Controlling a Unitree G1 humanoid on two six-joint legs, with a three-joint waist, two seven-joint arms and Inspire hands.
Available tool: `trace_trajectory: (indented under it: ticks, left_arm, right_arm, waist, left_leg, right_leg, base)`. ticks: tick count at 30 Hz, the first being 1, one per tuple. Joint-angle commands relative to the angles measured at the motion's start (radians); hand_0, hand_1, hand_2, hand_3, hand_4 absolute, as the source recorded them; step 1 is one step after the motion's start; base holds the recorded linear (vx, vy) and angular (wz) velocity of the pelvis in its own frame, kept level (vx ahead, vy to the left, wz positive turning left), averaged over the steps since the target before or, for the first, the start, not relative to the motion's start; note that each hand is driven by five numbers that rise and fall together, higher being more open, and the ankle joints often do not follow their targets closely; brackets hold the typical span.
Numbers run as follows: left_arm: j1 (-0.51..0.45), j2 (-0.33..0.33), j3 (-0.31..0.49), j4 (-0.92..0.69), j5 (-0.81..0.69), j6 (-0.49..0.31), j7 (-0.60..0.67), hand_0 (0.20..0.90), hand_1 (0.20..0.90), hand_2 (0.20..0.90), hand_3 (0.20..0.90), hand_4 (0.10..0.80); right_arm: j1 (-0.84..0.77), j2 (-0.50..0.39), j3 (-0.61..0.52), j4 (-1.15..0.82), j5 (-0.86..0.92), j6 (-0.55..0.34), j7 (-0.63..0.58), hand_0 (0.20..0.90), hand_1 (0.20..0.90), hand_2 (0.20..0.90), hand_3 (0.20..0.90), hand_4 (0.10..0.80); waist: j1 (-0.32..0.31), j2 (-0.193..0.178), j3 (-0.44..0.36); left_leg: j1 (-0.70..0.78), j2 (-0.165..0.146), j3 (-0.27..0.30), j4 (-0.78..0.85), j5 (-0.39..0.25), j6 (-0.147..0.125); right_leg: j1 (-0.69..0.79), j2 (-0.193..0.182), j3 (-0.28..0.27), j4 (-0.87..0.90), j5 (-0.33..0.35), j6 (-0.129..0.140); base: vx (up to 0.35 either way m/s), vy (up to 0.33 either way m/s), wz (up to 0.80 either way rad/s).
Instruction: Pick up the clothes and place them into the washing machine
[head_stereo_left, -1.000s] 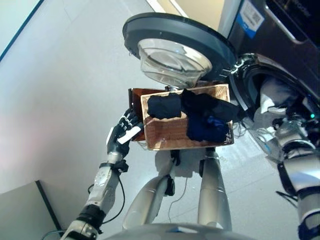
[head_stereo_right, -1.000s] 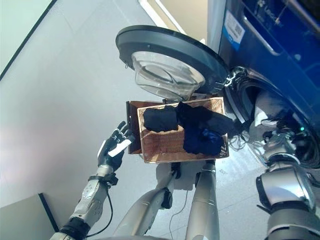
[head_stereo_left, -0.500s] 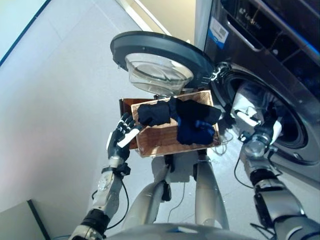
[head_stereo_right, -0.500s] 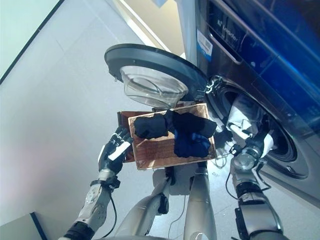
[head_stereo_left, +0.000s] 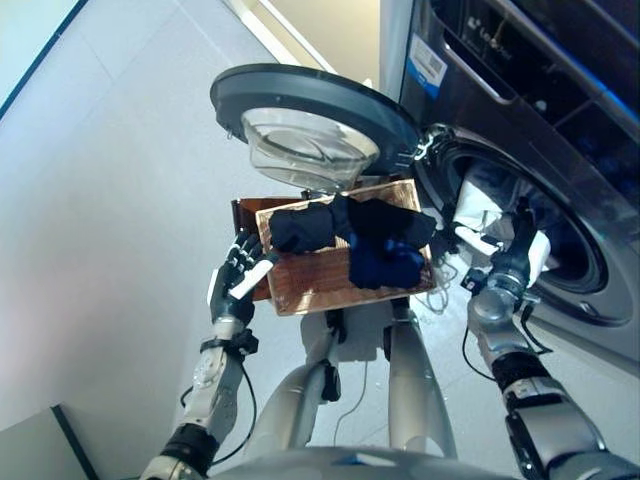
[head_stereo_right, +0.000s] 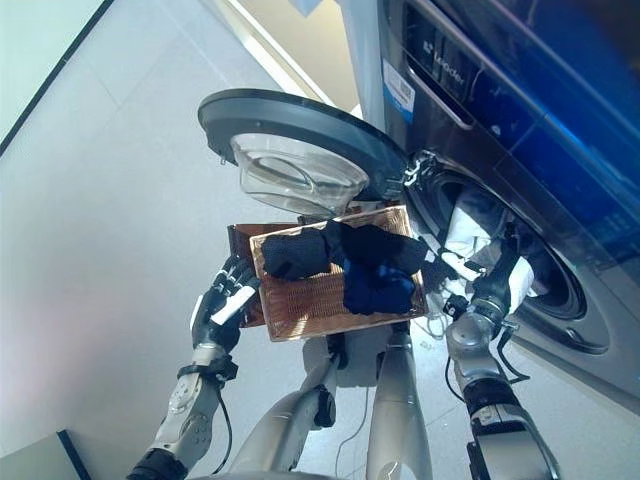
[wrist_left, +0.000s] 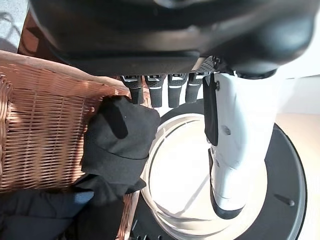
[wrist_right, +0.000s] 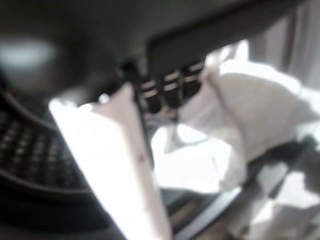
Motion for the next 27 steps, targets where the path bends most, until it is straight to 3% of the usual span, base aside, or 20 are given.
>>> trace_trajectory:
  ticks: [1, 10, 15, 20, 27]
  left_arm:
    - [-0.012, 0.021, 0.061, 0.007, 0.020, -0.099, 0.015, 0.900, 0.900, 0.900, 0.900, 0.800]
    - [0.000, 0.027, 0.064, 0.009, 0.058, -0.103, 0.019, 0.900, 0.900, 0.900, 0.900, 0.800]
    - [0.001, 0.025, 0.068, 0.028, 0.057, -0.098, 0.020, 0.900, 0.900, 0.900, 0.900, 0.800]
    - [-0.001, 0.020, 0.059, 0.027, 0.044, -0.105, 0.037, 0.900, 0.900, 0.900, 0.900, 0.800]
    - [-0.012, 0.017, 0.045, 0.018, 0.043, -0.116, 0.057, 0.900, 0.900, 0.900, 0.900, 0.800]
  right_arm:
    - [0.055, 0.024, -0.003, -0.115, 0.042, -0.098, -0.015, 0.900, 0.900, 0.900, 0.900, 0.800]
    - [0.045, -0.069, 0.052, -0.054, -0.271, 0.039, -0.113, 0.900, 0.900, 0.900, 0.900, 0.800]
    - [0.087, -0.053, 0.035, -0.103, -0.281, 0.045, -0.112, 0.900, 0.900, 0.900, 0.900, 0.800]
    - [0.177, 0.027, 0.027, -0.199, -0.161, -0.029, -0.052, 0.900, 0.900, 0.900, 0.900, 0.800]
    - [0.180, 0.052, 0.098, -0.076, -0.209, 0.005, -0.067, 0.900, 0.900, 0.900, 0.900, 0.800]
  waist:
    - [0.003, -0.027, -0.011]
    - [0.010, -0.017, -0.035]
    - [0.004, -0.027, -0.044]
    - [-0.014, -0.035, -0.033]
    - [-0.020, -0.025, -0.012]
  left_leg:
    - [-0.021, -0.009, -0.015, -0.009, -0.033, -0.119]
    - [0.008, -0.006, -0.014, -0.009, -0.041, -0.117]
    - [0.028, -0.001, -0.015, -0.009, -0.049, -0.116]
    - [0.041, 0.000, -0.016, -0.009, -0.052, -0.115]
    - [0.032, -0.001, -0.011, -0.009, -0.051, -0.114]
  right_leg:
    - [0.065, 0.012, -0.048, -0.125, 0.058, -0.006]
    - [0.081, 0.012, -0.050, -0.111, 0.050, -0.004]
    - [0.101, 0.016, -0.051, -0.110, 0.045, -0.003]
    - [0.115, 0.016, -0.056, -0.112, 0.045, -0.001]
    - [0.112, 0.017, -0.055, -0.122, 0.049, -0.001]
  base:
    - [0.017, -0.005, -0.04]
    - [0.013, -0.002, 0.01]
    - [0.014, -0.007, 0.00]
    - [-0.001, -0.001, -0.01]
    - [-0.011, 0.005, -0.04]
